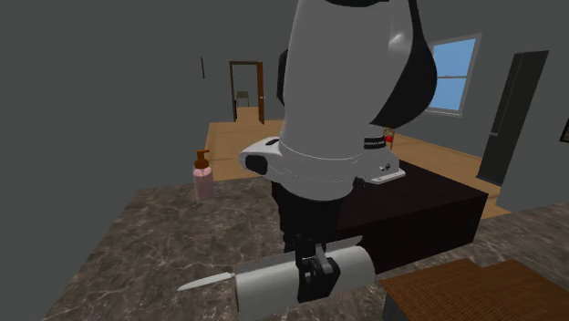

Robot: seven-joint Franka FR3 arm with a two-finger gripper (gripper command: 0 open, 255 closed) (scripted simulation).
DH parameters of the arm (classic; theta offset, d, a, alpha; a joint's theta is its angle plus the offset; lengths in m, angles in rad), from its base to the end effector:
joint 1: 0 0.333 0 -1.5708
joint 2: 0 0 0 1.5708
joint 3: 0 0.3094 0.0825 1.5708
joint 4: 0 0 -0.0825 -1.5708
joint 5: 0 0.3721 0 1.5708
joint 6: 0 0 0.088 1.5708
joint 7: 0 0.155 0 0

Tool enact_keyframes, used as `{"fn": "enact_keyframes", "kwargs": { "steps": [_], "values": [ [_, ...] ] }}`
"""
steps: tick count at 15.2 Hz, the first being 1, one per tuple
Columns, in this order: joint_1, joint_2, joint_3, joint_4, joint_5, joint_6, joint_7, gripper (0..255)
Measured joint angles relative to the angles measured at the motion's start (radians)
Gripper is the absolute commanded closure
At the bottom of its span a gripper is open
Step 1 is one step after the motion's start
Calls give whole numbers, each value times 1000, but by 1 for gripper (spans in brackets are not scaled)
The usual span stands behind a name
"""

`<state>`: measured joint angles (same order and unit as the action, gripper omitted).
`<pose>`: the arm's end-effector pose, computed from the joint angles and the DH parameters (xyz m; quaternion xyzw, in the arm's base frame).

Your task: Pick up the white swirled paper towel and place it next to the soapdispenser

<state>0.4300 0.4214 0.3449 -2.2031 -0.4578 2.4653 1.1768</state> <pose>0.3773 0.3677 0.1451 0.9964 -0.0227 0.0201 0.0794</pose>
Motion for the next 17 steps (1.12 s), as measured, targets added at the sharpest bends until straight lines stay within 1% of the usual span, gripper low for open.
{"fn": "enact_keyframes", "kwargs": {
  "steps": [17],
  "values": [
    [-48, -191, 70, 0, 147, -165, -118, 255]
  ]
}}
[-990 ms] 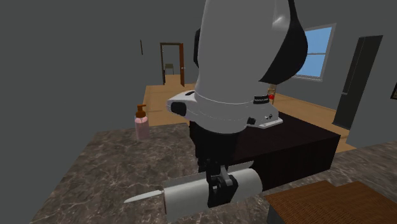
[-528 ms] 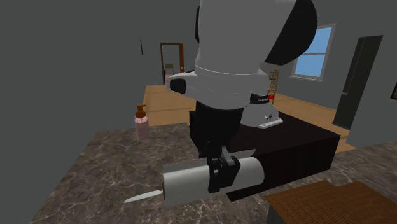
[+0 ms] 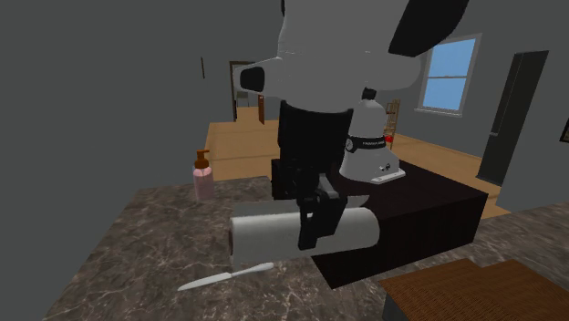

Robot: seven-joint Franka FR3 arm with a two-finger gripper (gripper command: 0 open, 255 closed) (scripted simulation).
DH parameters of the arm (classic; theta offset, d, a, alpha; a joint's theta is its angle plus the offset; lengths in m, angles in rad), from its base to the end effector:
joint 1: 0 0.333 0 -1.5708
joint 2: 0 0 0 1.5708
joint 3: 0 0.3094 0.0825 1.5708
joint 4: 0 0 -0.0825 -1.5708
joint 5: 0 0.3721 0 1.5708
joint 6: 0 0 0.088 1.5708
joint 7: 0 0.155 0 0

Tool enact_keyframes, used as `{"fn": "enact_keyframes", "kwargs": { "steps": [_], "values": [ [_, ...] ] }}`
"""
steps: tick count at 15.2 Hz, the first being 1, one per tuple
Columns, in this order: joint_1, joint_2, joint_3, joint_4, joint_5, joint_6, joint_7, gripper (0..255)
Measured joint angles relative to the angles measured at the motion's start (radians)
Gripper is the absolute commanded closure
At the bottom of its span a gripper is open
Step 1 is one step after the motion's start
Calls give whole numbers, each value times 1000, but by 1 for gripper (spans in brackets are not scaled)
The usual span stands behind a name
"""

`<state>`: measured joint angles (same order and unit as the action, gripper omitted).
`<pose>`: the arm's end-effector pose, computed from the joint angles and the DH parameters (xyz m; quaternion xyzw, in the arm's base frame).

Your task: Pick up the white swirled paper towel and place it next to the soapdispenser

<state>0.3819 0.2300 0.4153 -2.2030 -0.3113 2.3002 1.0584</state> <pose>0.3773 0.3672 0.2319 0.9964 -0.0226 0.0202 0.0794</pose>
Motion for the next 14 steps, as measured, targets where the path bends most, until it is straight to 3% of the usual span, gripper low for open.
{"fn": "enact_keyframes", "kwargs": {
  "steps": [8, 14],
  "values": [
    [-10, -77, 17, 25, 59, -88, -49, 255],
    [-84, -167, -29, -77, 90, -47, -180, 255]
  ]
}}
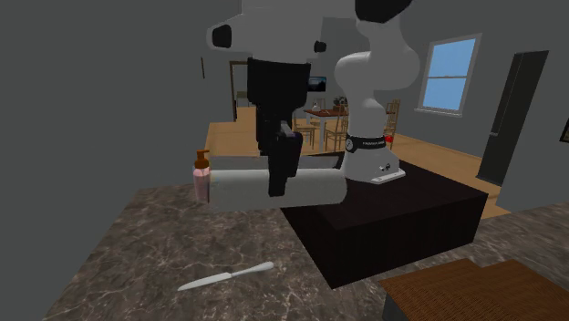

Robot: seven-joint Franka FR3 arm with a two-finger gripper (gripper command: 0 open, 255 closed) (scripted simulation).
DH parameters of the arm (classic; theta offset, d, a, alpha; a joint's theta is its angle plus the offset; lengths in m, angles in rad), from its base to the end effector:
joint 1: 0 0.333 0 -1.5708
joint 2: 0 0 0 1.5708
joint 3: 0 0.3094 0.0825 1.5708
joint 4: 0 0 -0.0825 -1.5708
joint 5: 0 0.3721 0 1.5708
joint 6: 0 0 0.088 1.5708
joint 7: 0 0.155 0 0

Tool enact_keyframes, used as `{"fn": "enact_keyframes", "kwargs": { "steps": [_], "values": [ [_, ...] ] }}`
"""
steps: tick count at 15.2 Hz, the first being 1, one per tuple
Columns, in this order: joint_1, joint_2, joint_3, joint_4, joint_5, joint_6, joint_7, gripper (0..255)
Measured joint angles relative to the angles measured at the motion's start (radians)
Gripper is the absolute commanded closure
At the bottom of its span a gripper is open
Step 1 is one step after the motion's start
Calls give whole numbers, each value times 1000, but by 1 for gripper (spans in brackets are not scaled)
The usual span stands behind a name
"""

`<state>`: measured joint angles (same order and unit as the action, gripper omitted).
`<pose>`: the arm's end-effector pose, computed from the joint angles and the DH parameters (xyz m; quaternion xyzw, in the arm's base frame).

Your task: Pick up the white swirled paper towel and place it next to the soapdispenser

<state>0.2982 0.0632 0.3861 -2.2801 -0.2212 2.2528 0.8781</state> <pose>0.3965 0.3064 0.2768 0.9963 -0.0232 0.0202 0.0797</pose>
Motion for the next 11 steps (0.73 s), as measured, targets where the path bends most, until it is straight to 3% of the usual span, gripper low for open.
{"fn": "enact_keyframes", "kwargs": {
  "steps": [11],
  "values": [
    [-148, -107, -143, -137, 11, 83, -289, 255]
  ]
}}
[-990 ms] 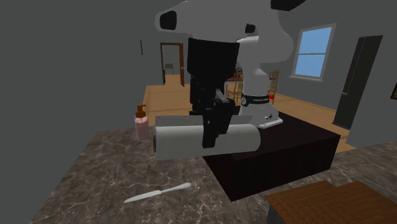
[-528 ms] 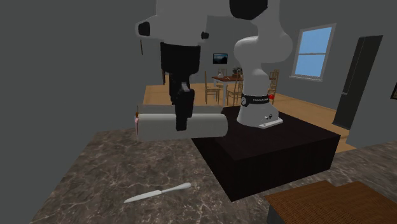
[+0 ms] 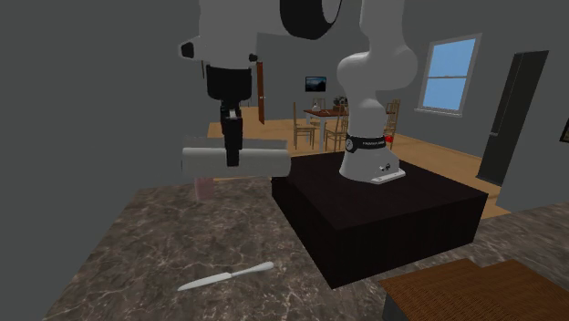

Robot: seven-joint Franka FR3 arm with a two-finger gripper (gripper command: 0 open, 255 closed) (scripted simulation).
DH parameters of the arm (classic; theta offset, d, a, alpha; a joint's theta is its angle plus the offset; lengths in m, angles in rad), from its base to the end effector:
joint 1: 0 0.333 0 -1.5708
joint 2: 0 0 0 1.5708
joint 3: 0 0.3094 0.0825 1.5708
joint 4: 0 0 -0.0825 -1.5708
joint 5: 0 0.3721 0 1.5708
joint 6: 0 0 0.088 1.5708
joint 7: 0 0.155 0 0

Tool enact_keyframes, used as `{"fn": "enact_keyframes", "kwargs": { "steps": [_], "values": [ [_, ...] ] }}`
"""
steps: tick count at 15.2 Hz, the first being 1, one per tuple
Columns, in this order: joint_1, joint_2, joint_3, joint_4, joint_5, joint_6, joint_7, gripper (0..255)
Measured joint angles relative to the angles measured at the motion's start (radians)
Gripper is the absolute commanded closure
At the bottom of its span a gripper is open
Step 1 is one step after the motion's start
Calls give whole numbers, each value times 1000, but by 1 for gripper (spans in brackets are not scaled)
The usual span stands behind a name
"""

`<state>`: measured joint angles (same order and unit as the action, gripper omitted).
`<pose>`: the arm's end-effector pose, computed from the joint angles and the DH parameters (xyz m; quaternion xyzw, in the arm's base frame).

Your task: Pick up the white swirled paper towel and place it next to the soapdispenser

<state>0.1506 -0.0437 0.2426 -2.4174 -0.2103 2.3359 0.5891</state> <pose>0.4380 0.1695 0.2774 0.9964 -0.0236 0.0200 0.0794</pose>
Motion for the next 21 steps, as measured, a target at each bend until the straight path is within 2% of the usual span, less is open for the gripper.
{"fn": "enact_keyframes", "kwargs": {
  "steps": [4, 11, 21],
  "values": [
    [-53, -19, -59, -22, -6, 20, -106, 255],
    [-146, 12, -160, -1, -26, 59, -282, 255],
    [-273, 109, -284, 116, -15, 81, -541, 255]
  ]
}}
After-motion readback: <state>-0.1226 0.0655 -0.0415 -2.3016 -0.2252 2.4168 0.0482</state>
